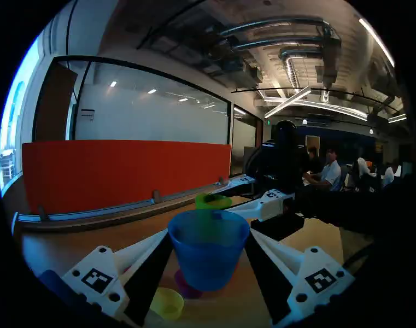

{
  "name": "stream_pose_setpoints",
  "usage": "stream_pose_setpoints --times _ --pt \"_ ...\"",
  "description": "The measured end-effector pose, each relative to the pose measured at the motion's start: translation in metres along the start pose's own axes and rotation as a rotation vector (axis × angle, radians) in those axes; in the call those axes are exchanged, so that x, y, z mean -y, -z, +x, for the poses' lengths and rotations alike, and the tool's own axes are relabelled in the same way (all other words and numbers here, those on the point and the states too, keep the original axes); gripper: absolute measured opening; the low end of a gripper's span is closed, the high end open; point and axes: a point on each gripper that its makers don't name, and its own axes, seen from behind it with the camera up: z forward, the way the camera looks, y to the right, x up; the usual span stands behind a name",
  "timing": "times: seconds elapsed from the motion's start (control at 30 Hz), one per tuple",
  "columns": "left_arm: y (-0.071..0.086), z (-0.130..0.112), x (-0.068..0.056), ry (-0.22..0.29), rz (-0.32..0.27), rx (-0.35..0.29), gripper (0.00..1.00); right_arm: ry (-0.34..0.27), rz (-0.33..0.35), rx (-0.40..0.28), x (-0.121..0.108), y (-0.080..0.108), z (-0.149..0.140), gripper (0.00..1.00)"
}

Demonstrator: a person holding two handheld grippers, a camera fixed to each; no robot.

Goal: Pour water

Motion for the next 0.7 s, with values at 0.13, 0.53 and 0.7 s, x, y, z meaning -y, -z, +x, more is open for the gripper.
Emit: stream_pose_setpoints --times 0.13,0.53,0.7 --pt "-0.001 -0.001 0.0 0.002 -0.004 0.001 0.86 0.005 -0.002 -0.018 0.0 0.002 0.006 0.94" --pt "-0.001 -0.003 0.001 0.001 -0.009 0.0 0.86 0.012 -0.001 -0.074 0.001 0.006 0.019 0.95" --pt "-0.002 -0.005 0.003 0.003 -0.006 0.001 0.86 0.025 -0.002 -0.071 0.001 0.006 0.018 0.95"
